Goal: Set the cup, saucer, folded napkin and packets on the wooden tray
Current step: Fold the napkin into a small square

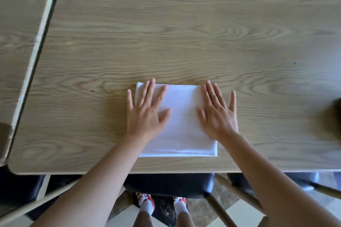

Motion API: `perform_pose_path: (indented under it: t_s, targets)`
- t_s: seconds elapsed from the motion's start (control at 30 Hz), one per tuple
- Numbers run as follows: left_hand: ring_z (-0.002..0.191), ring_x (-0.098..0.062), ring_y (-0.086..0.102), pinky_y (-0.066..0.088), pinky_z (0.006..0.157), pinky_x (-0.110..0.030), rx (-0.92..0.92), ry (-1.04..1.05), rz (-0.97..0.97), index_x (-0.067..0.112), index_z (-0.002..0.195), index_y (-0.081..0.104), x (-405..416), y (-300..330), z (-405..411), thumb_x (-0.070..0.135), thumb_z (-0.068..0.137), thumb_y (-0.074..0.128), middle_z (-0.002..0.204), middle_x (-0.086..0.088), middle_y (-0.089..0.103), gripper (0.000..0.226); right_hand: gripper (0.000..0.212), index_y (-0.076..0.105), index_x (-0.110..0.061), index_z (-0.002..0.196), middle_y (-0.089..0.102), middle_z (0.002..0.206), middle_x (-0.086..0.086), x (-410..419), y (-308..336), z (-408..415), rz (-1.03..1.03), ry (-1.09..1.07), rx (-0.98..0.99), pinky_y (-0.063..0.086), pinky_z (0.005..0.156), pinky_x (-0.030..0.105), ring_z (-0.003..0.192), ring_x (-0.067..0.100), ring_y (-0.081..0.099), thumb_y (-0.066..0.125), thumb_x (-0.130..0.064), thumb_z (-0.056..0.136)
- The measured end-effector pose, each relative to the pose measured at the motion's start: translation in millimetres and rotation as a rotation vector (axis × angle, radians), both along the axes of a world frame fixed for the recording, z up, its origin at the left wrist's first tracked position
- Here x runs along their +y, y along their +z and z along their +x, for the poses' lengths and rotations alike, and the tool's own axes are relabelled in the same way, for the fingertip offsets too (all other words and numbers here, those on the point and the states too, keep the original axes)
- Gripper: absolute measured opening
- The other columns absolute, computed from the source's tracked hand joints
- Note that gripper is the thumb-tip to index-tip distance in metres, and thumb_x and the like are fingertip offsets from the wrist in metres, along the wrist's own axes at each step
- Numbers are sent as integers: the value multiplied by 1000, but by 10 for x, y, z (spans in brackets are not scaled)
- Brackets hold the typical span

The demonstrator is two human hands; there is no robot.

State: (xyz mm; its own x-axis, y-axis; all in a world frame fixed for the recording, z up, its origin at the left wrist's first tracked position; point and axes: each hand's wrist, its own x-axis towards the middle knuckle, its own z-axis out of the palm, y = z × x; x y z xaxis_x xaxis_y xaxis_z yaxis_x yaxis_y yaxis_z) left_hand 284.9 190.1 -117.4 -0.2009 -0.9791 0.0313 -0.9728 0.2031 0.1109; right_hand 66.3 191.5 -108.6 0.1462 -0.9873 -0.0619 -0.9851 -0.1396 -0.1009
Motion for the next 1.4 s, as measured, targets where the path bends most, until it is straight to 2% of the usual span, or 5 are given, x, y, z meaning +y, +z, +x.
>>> perform_pose_path:
  t_s: [0.13, 0.27, 0.43, 1.03, 1.4]
  targets:
    - [140, -23, 24, 24, 109, -52, 95, 12, 39, 14, 143, 32, 41, 20, 113, 41, 88, 30, 153, -8, 27, 61, 66, 19, -15, 146, 17, 156, -3, -10, 33, -42, 6, 0, 17, -10, 109, 57, 143, 14, 4, 20, -47, 88]
    - [141, -17, 18, 15, 110, -48, 163, 48, -41, 10, 144, 25, 221, 201, 84, 36, 91, 31, 154, -5, 22, 59, 65, 14, -16, 147, 11, 156, -5, 234, 190, 74, -63, -100, -54, -18, 108, 52, 143, 12, -4, 21, -47, 90]
    - [141, -17, 18, 17, 112, -50, 143, -150, -9, 16, 145, 26, 722, 211, -317, 30, 95, 28, 154, -5, 21, 52, 57, 23, -15, 145, 22, 153, 0, 816, 140, 416, -23, 7, -106, 1, 112, 50, 142, 13, 9, 29, -33, 91]
    - [142, -20, 18, 19, 110, -45, -52, -38, 140, 15, 146, 24, 909, 153, 262, 48, 89, 31, 154, -9, 21, 66, 59, 20, -16, 146, 17, 154, -2, 860, 50, -73, 57, 83, -12, 0, 111, 55, 142, 12, 9, 26, -38, 92]
    - [144, -20, 14, 21, 112, -41, -22, -302, 231, 15, 146, 23, 874, 268, 648, 67, 82, 36, 155, -9, 17, 83, 64, 24, -15, 145, 22, 153, -1, 886, 66, -170, 66, 146, -9, 0, 111, 58, 141, 13, 12, 27, -48, 90]
